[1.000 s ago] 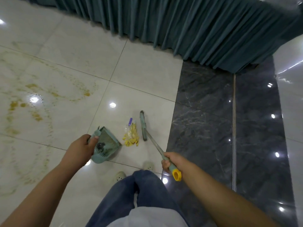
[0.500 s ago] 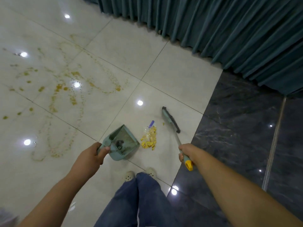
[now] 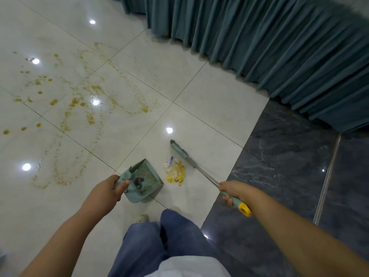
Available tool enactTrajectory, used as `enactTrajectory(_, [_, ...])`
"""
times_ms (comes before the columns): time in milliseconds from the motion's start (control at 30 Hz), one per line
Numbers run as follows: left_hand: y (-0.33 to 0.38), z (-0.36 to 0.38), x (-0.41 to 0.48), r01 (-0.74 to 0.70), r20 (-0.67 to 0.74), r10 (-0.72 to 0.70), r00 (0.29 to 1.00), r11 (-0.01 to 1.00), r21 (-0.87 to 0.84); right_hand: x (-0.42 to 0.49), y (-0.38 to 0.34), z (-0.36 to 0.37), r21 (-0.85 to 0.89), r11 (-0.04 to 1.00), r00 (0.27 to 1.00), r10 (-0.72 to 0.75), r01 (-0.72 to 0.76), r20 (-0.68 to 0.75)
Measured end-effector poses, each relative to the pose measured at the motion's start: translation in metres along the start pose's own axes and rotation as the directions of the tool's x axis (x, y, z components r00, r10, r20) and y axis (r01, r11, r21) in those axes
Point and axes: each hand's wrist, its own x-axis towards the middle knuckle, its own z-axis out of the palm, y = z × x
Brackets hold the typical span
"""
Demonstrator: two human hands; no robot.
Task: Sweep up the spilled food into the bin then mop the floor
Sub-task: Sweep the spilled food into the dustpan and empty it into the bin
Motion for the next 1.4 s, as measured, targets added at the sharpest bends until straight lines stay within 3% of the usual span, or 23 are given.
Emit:
enactTrajectory(167, [-0.016,-0.008,-0.004,0.002,0.045,-0.003,0.999,1.000,0.024,0.012,-0.005,0.016,-0.070,0.997,0.998,-0.044,0.041,-0.039])
enactTrajectory(367, [-0.041,-0.019,-0.002,-0.009,0.116,0.007,0.993,1.000,0.018,0.022,0.017,0.066,-0.145,0.989,1.000,0.005,-0.008,-0.020])
enactTrajectory(633, [-0.076,-0.041,-0.007,-0.027,0.171,0.042,0.984,0.995,-0.093,-0.017,0.056,0.108,-0.221,0.970,0.995,-0.104,0.104,0.013])
enactTrajectory(767, [-0.088,-0.048,-0.009,-0.053,0.175,0.065,0.982,0.996,-0.076,-0.030,0.078,0.118,-0.091,0.991,0.993,-0.102,0.096,-0.065])
enactTrajectory(867, [-0.093,-0.049,-0.010,-0.074,0.177,0.086,0.980,0.995,-0.073,-0.031,0.088,0.128,0.105,0.992,0.994,-0.062,0.072,-0.094])
enactTrajectory(1033, [-0.100,-0.044,-0.009,-0.102,0.169,0.112,0.979,0.993,-0.066,-0.021,0.089,0.150,0.488,0.872,0.996,0.073,-0.041,-0.047])
enactTrajectory(1200, [-0.105,-0.038,-0.007,-0.086,0.184,0.101,0.978,0.992,-0.088,-0.010,0.090,0.184,0.571,0.808,0.990,0.122,-0.144,0.077])
enactTrajectory(1400, [-0.104,-0.038,0.002,-0.069,0.174,0.085,0.981,0.993,-0.092,-0.030,0.076,0.188,0.619,0.765,0.979,0.077,-0.180,0.190])
